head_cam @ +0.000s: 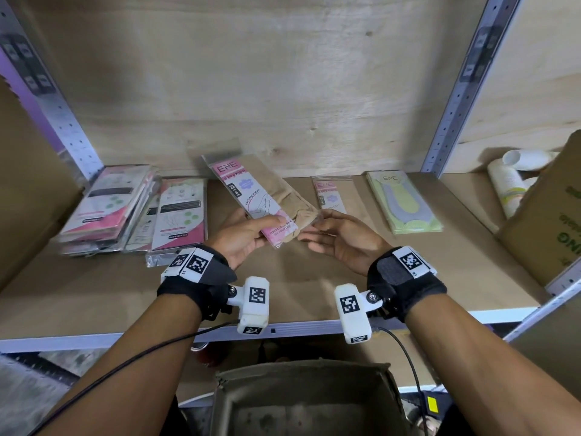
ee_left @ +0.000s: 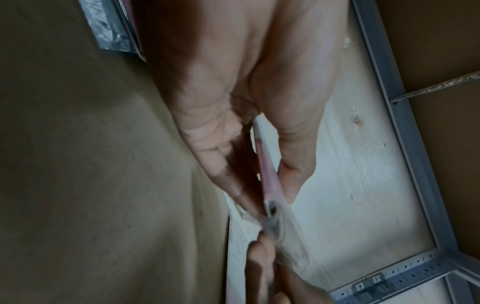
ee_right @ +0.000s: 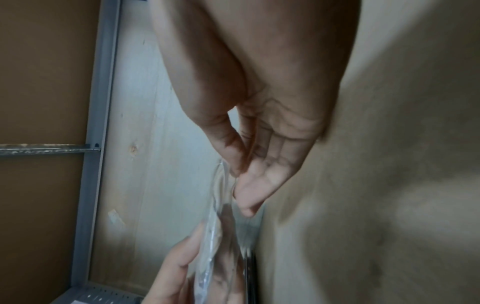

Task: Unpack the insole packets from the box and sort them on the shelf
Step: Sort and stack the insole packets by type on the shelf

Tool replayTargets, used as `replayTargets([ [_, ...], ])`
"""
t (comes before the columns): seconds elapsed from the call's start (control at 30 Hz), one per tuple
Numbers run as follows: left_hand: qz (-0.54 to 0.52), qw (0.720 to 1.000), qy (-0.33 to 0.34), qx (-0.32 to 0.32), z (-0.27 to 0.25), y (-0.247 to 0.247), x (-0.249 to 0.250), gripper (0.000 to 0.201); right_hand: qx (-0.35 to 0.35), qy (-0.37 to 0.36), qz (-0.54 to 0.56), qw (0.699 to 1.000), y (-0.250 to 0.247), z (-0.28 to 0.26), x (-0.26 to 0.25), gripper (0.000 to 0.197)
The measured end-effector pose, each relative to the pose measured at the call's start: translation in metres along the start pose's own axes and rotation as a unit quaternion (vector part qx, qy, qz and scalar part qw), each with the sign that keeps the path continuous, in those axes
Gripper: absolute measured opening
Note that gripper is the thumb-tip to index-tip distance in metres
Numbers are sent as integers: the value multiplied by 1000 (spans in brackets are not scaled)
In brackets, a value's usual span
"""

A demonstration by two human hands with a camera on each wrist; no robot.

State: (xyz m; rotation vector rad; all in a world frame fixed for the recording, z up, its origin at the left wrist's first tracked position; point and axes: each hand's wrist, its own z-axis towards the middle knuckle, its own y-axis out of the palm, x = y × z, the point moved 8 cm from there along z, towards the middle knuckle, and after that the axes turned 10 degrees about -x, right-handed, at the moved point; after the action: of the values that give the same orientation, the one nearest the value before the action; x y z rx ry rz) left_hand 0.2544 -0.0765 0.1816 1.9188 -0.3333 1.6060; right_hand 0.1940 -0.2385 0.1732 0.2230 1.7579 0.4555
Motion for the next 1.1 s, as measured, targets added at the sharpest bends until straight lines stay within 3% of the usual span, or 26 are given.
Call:
replayTargets([
  [0.13, 47, 999, -6, 11, 0, -4, -3, 45, 17, 1, 69, 997, 0, -2, -1, 33],
  [0.2, 71, 997, -16, 19, 0, -7, -4, 45, 24, 13, 68, 997, -1, -2, 0, 30],
  [0.37, 118, 991, -61, -18, -2, -3, -9, 48, 30, 14, -45, 998, -9, 0, 1, 35],
  [0.6, 147, 981, -110, -70, -8, 7, -14, 37, 37, 25, -105, 993, -20, 2, 6, 21],
  [0.7, 156, 979, -122, -48, -6, 5, -17, 33, 45, 27, -115, 992, -22, 0, 9, 24],
  [0.8, 149, 983, -109, 17, -1, -1, -17, 33, 47, 22, -105, 993, -24, -2, 10, 31],
  [0.9, 129, 986, -90, 56, 5, 0, -15, 44, 58, 10, -95, 994, -31, -1, 4, 37],
  [1.1, 121, 990, -73, -24, 21, 30, -5, 43, 106, -17, -122, 987, -58, -6, -23, 31],
])
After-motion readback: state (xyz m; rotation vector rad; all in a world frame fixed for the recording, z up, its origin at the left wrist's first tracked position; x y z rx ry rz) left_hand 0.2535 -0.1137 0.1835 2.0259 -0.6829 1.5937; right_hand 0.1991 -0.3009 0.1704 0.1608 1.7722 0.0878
